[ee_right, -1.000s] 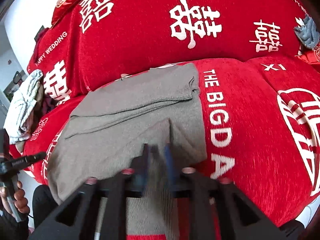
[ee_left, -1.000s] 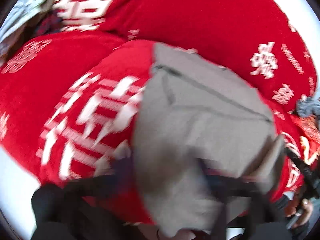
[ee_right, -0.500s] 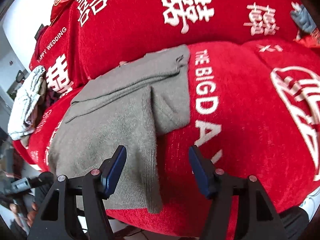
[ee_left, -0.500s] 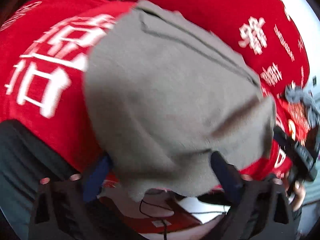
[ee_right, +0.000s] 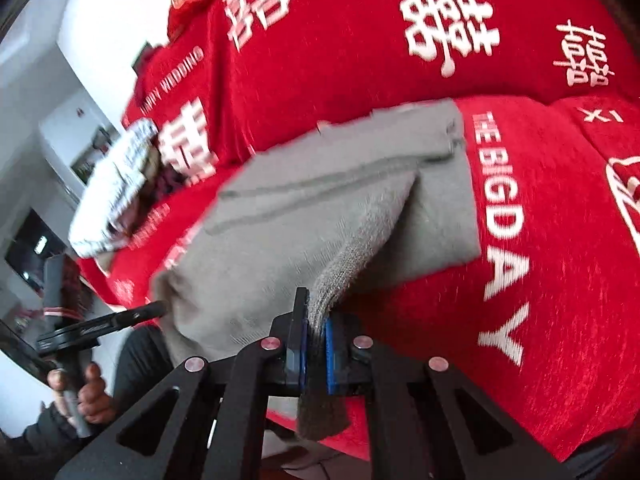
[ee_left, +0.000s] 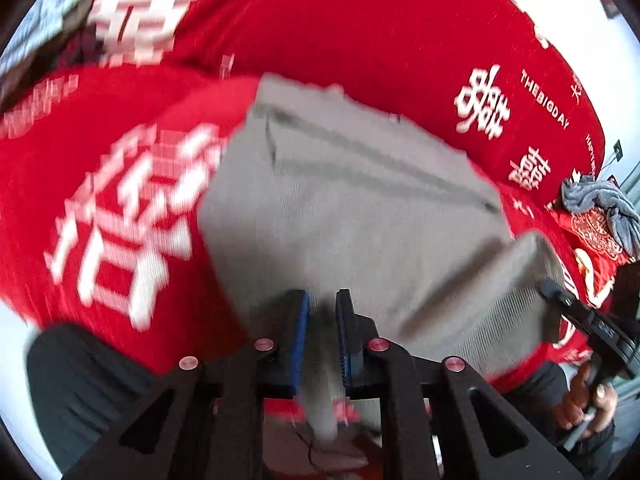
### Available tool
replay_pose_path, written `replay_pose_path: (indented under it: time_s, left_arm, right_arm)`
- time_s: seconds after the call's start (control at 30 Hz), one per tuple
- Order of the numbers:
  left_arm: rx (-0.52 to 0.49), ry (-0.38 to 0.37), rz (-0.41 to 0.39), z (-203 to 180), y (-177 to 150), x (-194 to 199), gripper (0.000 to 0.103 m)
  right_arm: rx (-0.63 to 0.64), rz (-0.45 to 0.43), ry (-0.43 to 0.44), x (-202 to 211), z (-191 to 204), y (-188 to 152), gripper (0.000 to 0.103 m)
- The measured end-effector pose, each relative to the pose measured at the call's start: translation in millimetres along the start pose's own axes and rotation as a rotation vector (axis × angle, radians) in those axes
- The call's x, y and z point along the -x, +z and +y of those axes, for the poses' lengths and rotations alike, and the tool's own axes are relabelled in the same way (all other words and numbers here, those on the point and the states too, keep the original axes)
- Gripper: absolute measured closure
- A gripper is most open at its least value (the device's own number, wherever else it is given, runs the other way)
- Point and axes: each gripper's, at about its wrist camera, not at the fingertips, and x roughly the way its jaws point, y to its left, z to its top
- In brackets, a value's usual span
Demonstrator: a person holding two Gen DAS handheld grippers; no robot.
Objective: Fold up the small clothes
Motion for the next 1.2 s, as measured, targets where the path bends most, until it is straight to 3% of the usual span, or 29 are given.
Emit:
replay_pose_path:
  time_s: [0.17, 0.23, 0.3, 0.37, 0.47, 0.53, 0.6, 0.67, 0.83, 0.87, 0.9, 0.93, 0.97, 1.07, 1.2]
  left_arm:
    - [0.000, 0.023, -0.024, 0, 60, -17, 0.102]
    - [0.003, 0.029, -0.009, 1, 72, -24, 0.102]
    - [0.040, -0.011, 0.013, 11, 70, -20, 0.102]
    - [0.088, -0.070, 0.025, 26, 53, -12, 0.102]
    - [0.184, -0.014, 0.077, 55, 13, -11, 0.101]
    - [0.299, -0.030, 0.143, 77, -17, -21, 0.101]
    - [0.416, -0.117, 0.209, 92, -43, -33, 0.101]
    - [0.462, -0.182, 0.186, 94, -52, -33, 0.101]
    - [0.455, -0.348, 0.122, 77, -59, -18, 0.101]
    - [0.461, -0.348, 0.099, 75, -62, -15, 0.094]
    - [0.478, -0.301, 0.105, 75, -63, -15, 0.041]
    - [0.506, -0.239, 0.152, 79, -64, -21, 0.013]
    - [0.557, -0.246, 0.133, 87, -69, -22, 0.005]
    - [0.626, -0.330, 0.017, 100, -75, -7, 0.005]
    - [0.546, -0.284, 0.118, 91, -72, -25, 0.005]
  right_arm:
    - [-0.081, -0.064, -0.034, -7, -11, 18, 0.096]
    - [-0.101, -0.043, -0.070, -21, -16, 20, 0.096]
    - [-0.106, -0.029, -0.068, -26, -15, 20, 0.096]
    - [-0.112, -0.037, -0.009, -22, -12, 20, 0.096]
    - [-0.099, -0.062, 0.072, -13, 4, 27, 0.096]
    - [-0.088, -0.072, 0.106, -10, 15, 35, 0.096]
    - [-0.071, -0.085, 0.118, -7, 27, 42, 0.096]
    - [-0.044, -0.097, 0.115, -4, 37, 47, 0.096]
    - [-0.016, -0.099, 0.084, 2, 42, 43, 0.096]
    - [-0.022, -0.100, 0.087, 4, 40, 40, 0.096]
    - [-0.025, -0.100, 0.086, 4, 39, 40, 0.096]
    - [-0.026, -0.098, 0.081, 4, 37, 39, 0.096]
    - [-0.028, -0.094, 0.076, 3, 36, 39, 0.096]
    - [-0.033, -0.098, 0.076, 6, 33, 38, 0.096]
    - [-0.044, -0.098, 0.075, 3, 31, 39, 0.096]
